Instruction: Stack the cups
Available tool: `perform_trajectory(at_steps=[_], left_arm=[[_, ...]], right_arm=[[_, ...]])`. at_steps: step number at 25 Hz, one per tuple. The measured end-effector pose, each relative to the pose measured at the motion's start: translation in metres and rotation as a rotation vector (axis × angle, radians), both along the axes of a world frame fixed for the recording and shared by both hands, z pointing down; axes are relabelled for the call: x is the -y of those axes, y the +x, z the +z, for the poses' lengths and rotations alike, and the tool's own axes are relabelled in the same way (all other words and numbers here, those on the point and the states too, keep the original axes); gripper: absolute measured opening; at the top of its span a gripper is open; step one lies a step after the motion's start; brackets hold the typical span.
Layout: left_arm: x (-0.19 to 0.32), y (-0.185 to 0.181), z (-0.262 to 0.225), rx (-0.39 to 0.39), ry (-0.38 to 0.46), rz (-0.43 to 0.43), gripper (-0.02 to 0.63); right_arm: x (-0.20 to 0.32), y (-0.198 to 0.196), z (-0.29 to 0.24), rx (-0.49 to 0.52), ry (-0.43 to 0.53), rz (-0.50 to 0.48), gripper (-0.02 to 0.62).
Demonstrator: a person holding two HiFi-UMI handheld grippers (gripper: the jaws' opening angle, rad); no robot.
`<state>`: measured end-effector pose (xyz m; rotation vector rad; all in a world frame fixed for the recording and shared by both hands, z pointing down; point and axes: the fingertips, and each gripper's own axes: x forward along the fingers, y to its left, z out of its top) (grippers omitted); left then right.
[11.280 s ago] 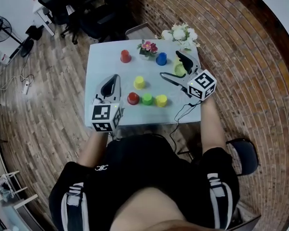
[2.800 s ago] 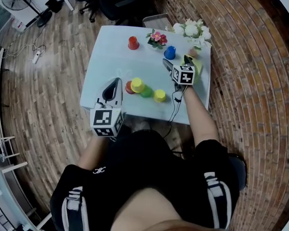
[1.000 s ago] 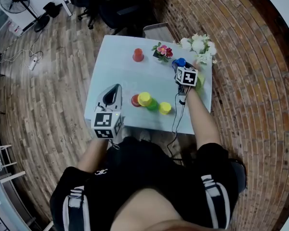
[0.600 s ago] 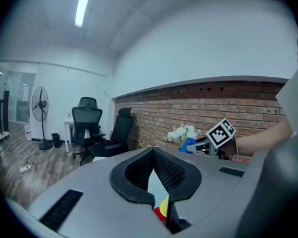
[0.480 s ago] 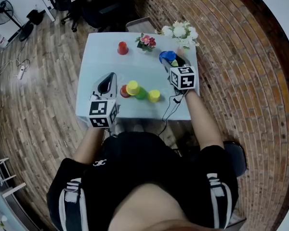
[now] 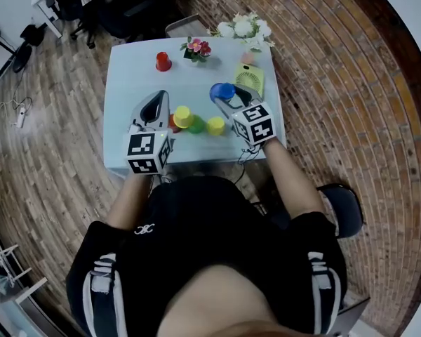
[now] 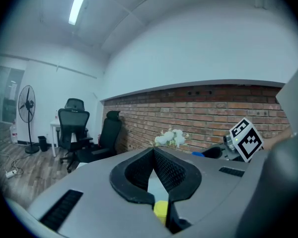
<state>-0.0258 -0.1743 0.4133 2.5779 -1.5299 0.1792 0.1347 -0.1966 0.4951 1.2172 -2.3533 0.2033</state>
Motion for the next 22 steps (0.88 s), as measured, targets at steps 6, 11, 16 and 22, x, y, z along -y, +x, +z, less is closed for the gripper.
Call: perform_trajectory(at_steps=[6, 11, 16, 22], left_arm=[[0.003, 0.001, 0.005, -0.003, -0.011, 0.004, 0.003], [0.004, -0.008, 0.011, 0.005, -0.025, -0.011, 0.003], [0.006, -0.016, 0.016, 0.005, -0.039, -0.026, 0.003], [0.010, -0.022, 0.021, 0.007, -0.051, -0.031, 0.003]], right_arm=[[-0.019, -0.015, 0.048, -0.022, -0.096, -0.065, 0.247], [-0.027, -0.024, 0.081, -0.050, -0.155, -0.099, 0.247], [-0.028, -0.030, 0.098, -0.064, -0.189, -0.115, 0.247], [-0.028, -0.035, 0.112, -0.079, -0.217, -0.116, 0.247]])
